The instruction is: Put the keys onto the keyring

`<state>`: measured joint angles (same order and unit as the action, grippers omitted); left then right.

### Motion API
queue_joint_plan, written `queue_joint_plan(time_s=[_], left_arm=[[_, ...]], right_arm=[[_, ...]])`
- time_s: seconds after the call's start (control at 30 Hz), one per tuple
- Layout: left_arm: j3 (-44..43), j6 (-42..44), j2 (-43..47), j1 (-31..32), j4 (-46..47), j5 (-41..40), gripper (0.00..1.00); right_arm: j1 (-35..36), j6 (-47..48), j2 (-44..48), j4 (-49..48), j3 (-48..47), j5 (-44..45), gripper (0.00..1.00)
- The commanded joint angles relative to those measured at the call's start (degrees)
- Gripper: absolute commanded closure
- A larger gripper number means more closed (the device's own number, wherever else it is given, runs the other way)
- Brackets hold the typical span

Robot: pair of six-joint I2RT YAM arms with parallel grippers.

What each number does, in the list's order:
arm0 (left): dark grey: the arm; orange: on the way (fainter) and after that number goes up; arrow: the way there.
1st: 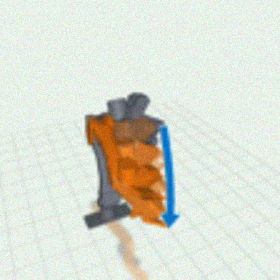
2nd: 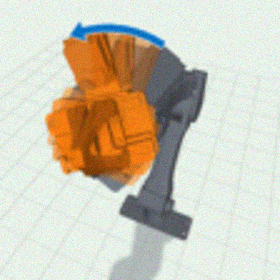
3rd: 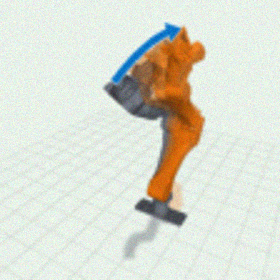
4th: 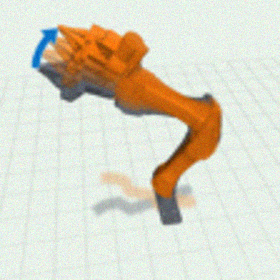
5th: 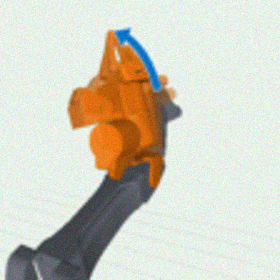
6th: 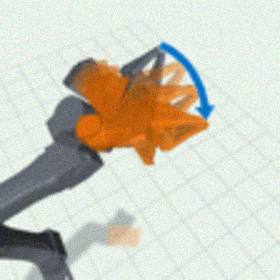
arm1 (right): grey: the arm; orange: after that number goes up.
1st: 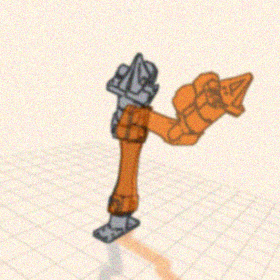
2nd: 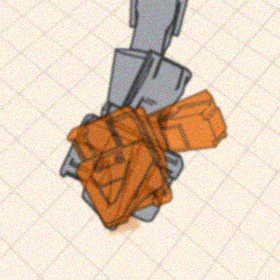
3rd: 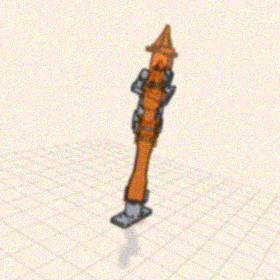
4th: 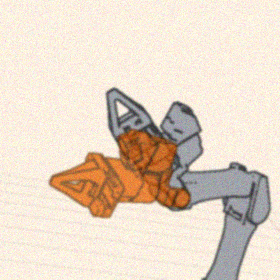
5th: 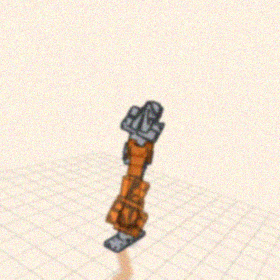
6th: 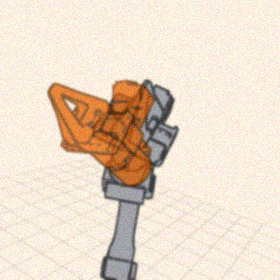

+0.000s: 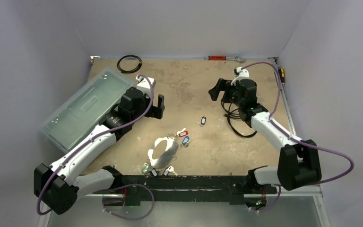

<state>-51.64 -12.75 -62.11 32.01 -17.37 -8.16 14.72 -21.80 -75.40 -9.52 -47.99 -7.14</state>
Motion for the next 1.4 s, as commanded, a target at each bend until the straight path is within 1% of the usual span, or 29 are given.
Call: queue_joint_plan(time_s=[0.0,0.2,0.33,0.5,0.63,0.7,0.8,0.87,0.97,1.03,1.07,1.13,1.2,1.37], left_arm=[[-0.67,0.97,-0.14,0.12,1.9,-1.04,0.01],[-0.9,0.89,-0.96,0.05,1.87,0.05,0.01],[-0.94,0.84,-1.56,0.15,1.9,1.42,0.01],[-1.27,0.89,-2.34,0.16,1.62,1.92,0.04],[-1.41,0.97,-2.12,0.15,1.19,1.18,0.05],[-1.4,1.06,-1.59,0.16,1.1,0.51,0.06],[-1.45,1.23,-0.83,0.16,1.19,-0.32,0.07],[-1.38,1.18,-0.45,0.15,1.19,-0.89,0.08],[-1.2,1.07,0.4,0.16,1.21,-1.45,0.08],[-1.06,1.06,0.82,0.16,1.34,-1.73,0.09],[-1.02,0.97,1.0,0.15,1.37,-1.84,0.09],[-1.05,0.97,1.0,0.16,1.35,-2.0,0.09],[-1.03,0.88,1.02,0.16,1.37,-2.01,0.09],[-1.03,0.8,0.77,0.14,1.46,-1.6,0.1]], right_arm=[[0.26,-0.69,-1.7,3.94,-2.26,-0.88,0.01],[1.54,0.12,-4.24,11.02,-5.82,-0.38,0.01],[4.44,2.71,-4.92,11.75,-5.36,-1.43,0.01],[9.1,5.4,-4.42,11.96,-4.4,-1.46,0.01],[14.1,10.53,-2.53,8.52,-0.86,-7.63,0.03],[15.82,13.14,-2.64,6.14,0.67,-13.19,0.03],[17.19,15.07,-4.65,3.47,0.98,-23.05,0.12],[18.43,15.53,-6.09,1.55,1.24,-28.94,0.16],[22.3,18.23,-8.82,3.09,0.69,-35.11,0.23],[24.85,20.25,-10.77,5.5,0.09,-36.83,0.28],[25.7,20.6,-11.6,6.06,0.2,-37.68,0.32],[26.94,20.55,-12.91,6.49,0.8,-39.12,0.36],[27.96,19.53,-13.41,5.4,2.16,-40.31,0.43],[30.02,18.11,-14.33,3.4,4.05,-40.32,0.54]])
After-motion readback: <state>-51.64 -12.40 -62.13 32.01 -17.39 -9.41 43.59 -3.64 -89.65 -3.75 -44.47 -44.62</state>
